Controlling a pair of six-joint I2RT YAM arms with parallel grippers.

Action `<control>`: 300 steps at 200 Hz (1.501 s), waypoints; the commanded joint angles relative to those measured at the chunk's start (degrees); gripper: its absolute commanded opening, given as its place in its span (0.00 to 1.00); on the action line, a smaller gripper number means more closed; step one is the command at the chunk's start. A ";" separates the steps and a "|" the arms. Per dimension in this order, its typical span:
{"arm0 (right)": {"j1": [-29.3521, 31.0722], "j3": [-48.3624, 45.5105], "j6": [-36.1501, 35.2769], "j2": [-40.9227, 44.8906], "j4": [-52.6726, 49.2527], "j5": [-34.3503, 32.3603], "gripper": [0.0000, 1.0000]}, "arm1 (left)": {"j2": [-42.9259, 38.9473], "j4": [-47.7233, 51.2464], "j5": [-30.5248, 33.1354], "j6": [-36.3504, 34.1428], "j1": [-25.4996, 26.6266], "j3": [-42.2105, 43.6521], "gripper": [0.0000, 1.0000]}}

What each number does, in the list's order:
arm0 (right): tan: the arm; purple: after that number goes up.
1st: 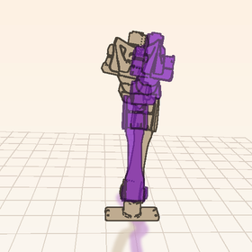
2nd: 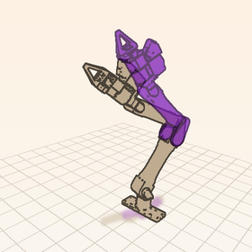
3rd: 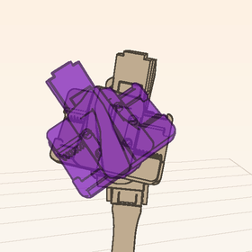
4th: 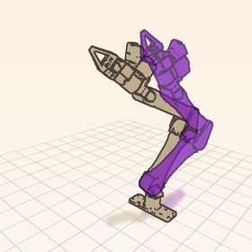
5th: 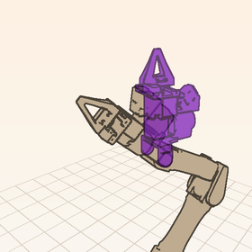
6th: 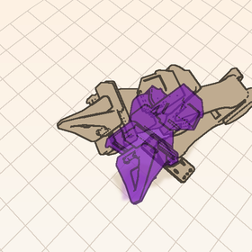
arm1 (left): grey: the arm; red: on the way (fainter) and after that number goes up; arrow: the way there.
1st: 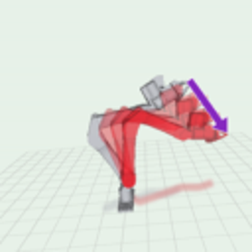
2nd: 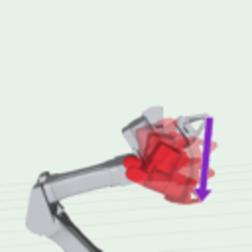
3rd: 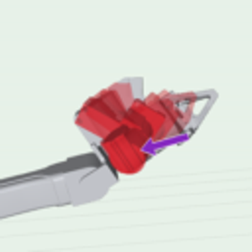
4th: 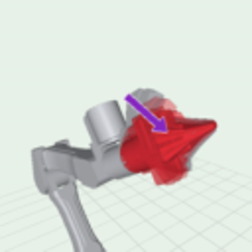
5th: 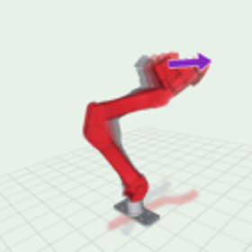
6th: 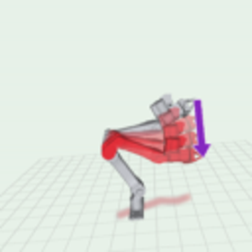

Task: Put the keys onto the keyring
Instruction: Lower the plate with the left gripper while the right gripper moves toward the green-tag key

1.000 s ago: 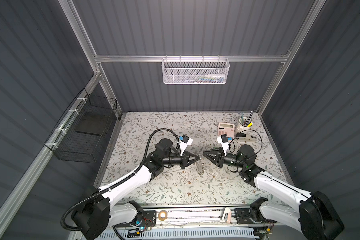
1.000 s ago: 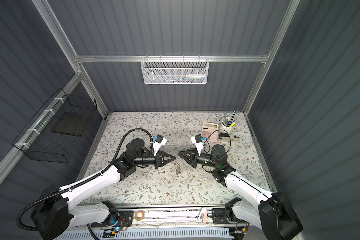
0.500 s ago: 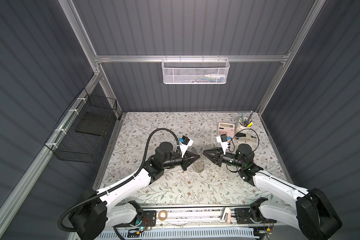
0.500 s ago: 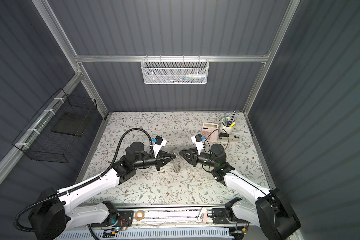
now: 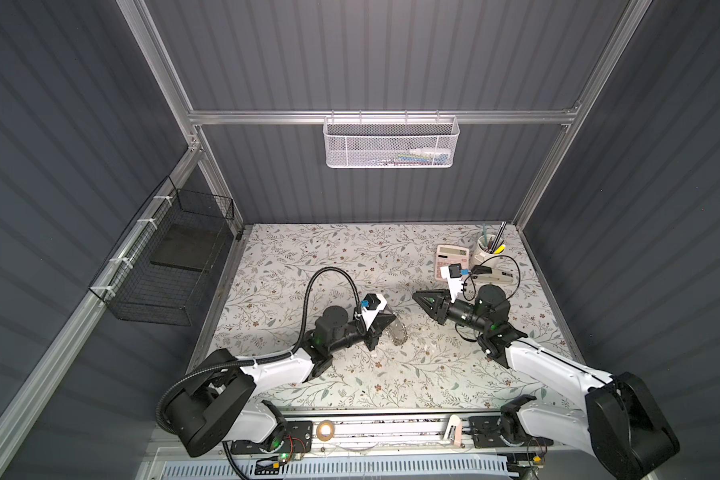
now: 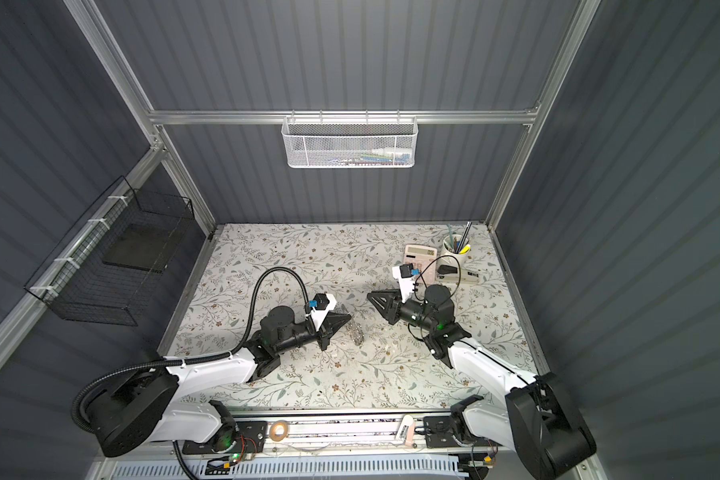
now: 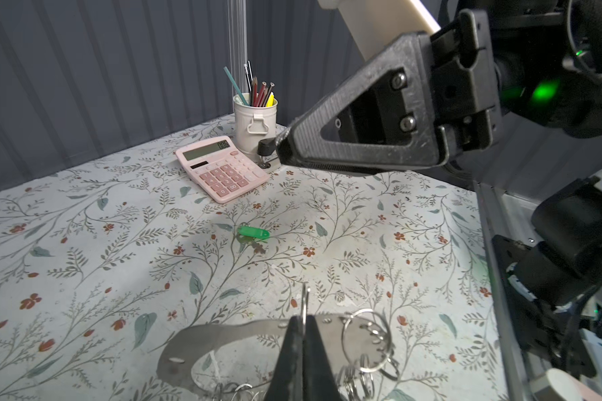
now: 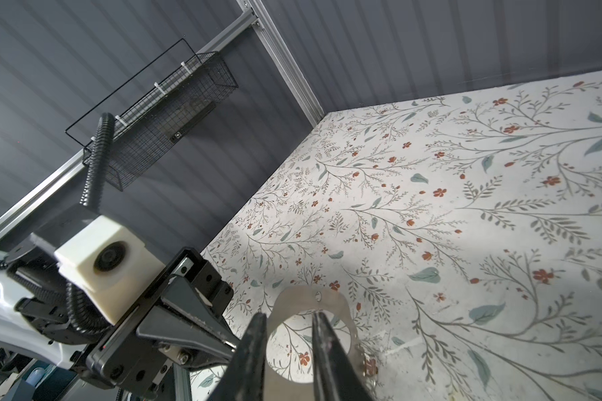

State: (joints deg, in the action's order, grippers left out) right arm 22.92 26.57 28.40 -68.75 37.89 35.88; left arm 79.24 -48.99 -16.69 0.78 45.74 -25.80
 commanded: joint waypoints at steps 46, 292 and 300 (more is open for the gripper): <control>-0.60 -0.11 -2.06 -4.90 2.02 -3.22 0.41 | 0.41 -6.73 5.69 -12.01 0.84 2.38 0.00; -1.30 9.15 -5.50 -4.61 -26.70 -17.13 0.45 | -0.44 -5.21 10.63 -5.05 1.29 3.70 0.00; -1.35 10.39 -6.12 -4.29 -31.01 -20.68 0.45 | -0.88 -4.21 10.62 -4.22 1.25 3.41 0.00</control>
State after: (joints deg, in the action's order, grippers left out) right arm 21.89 33.47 25.36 -74.89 23.07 27.22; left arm 79.92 -56.29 -7.51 -6.57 46.81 -20.43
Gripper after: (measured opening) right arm 0.444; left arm 0.050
